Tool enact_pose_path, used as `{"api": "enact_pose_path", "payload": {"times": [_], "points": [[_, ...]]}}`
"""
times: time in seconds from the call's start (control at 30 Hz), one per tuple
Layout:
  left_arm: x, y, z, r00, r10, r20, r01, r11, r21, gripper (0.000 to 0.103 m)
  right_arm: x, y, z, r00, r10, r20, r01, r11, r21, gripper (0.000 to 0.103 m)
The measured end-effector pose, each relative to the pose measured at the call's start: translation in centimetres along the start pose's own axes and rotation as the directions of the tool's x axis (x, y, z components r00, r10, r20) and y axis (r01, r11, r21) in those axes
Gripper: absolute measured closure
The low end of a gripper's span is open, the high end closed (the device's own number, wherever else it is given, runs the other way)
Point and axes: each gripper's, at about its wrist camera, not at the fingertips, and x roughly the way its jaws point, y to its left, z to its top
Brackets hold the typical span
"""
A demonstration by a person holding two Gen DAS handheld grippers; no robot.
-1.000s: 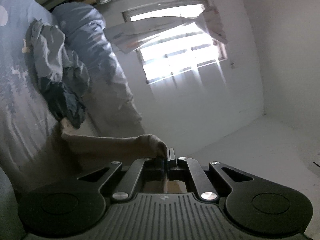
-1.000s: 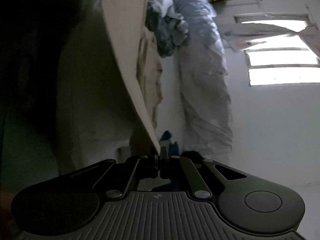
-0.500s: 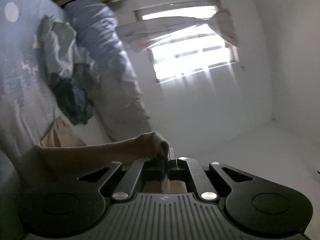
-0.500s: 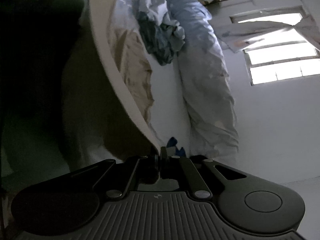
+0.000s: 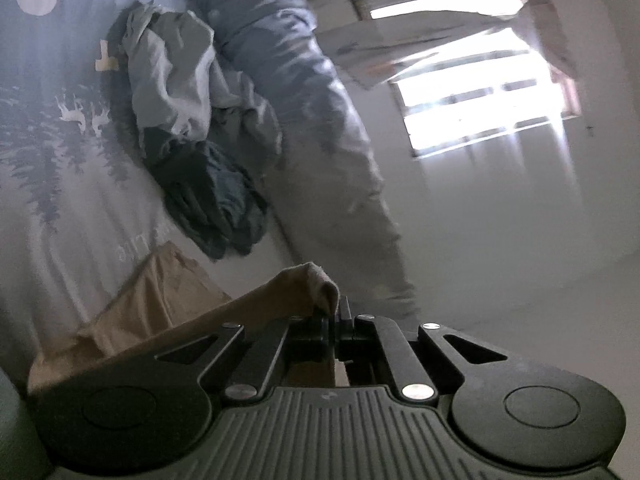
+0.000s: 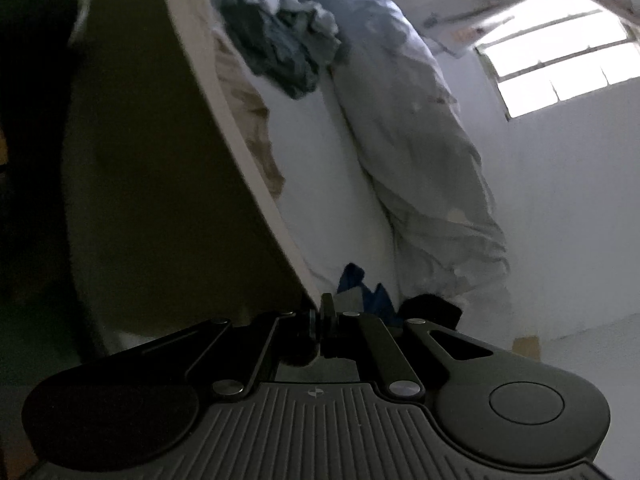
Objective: Fold clothes
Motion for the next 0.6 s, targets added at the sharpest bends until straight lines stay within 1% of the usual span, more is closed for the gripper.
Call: {"api": "enact_pose_path", "payload": {"times": [0.13, 0.27, 0.43, 0.6], "points": [[4.7, 0.3, 1.0, 0.998, 0.067, 0.003, -0.067, 0.998, 0.011, 0.097, 5.2, -2.2, -0.2, 1.0, 0.013, -0.018, -0.012, 1.0, 0.028, 0.101], [9.8, 1.0, 1.8, 0.99, 0.139, 0.003, -0.139, 0.99, 0.028, 0.097, 10.8, -3.7, -0.1, 0.998, 0.044, -0.038, -0.043, 0.998, 0.038, 0.1], [16.1, 2.6, 2.7, 0.972, 0.234, 0.001, -0.234, 0.972, 0.036, 0.097, 18.7, -4.9, 0.5, 0.993, 0.101, -0.06, -0.098, 0.994, 0.051, 0.1], [21.3, 4.1, 3.5, 0.952, 0.304, 0.012, -0.304, 0.95, 0.065, 0.097, 26.3, -5.4, 1.3, 0.985, 0.155, -0.077, -0.149, 0.986, 0.074, 0.1]]}}
